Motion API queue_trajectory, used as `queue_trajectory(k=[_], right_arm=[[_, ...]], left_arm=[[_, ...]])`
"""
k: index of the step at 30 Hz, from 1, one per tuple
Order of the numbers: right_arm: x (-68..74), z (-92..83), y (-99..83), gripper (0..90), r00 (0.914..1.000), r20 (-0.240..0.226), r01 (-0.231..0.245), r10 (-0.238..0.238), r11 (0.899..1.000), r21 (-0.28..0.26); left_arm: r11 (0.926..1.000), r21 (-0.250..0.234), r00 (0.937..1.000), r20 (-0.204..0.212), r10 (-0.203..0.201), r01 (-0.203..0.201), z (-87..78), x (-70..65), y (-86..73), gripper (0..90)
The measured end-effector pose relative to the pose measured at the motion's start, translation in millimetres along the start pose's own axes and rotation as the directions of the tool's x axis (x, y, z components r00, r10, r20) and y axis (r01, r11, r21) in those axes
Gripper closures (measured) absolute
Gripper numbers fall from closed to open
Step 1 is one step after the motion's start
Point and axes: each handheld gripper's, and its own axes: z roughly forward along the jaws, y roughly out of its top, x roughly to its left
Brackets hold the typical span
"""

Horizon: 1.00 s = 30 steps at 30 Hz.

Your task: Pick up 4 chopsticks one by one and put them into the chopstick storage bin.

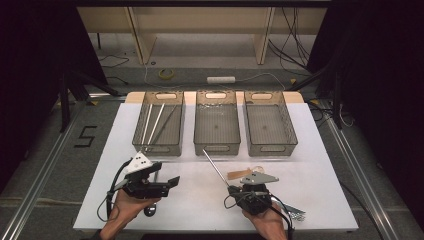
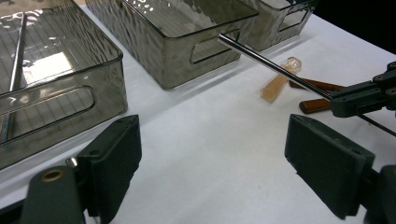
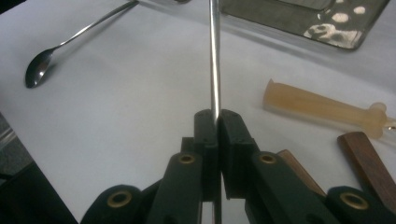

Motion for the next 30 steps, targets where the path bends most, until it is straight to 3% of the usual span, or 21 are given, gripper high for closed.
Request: queue_trajectory(k=[5,9,11,17,22,24,30], right_arm=[[5.8,-4.3,3.6,86.8,0.9958,-0.043,0.081,-0.081,0.997,0.011],[9.4,-6.3,5.5,86.7,0.9844,-0.069,0.164,-0.162,0.986,0.025],[10.8,-6.4,6.0,86.8,0.9799,-0.090,0.182,-0.178,0.983,0.035],[18.5,-4.7,5.5,86.8,0.9549,-0.149,0.270,-0.257,0.960,0.075],[25.4,0.0,5.3,86.7,0.9385,-0.183,0.314,-0.293,0.944,0.102],[27.0,1.0,5.2,86.7,0.9306,-0.194,0.335,-0.310,0.936,0.110],[31.0,3.0,4.6,86.7,0.9179,-0.212,0.365,-0.336,0.924,0.117]], left_arm=[[0.9998,0.011,0.9998,0.009,0.017,-0.017,2.3,-1.9,-0.8,18.1],[0.9985,0.025,0.9986,0.022,0.048,-0.048,4.8,-5.8,-1.3,18.0],[0.9969,0.036,0.9973,0.028,0.068,-0.069,6.1,-8.7,-1.6,17.8],[0.9932,0.047,0.9923,0.068,0.104,-0.107,8.7,-15.1,-1.9,17.5],[0.9887,0.053,0.9870,0.087,0.135,-0.140,8.8,-18.7,-1.7,17.4],[0.9841,0.067,0.9830,0.093,0.158,-0.165,9.9,-21.2,-2.0,17.4],[0.9646,0.113,0.9679,0.110,0.226,-0.238,13.7,-29.9,-3.2,17.4]])
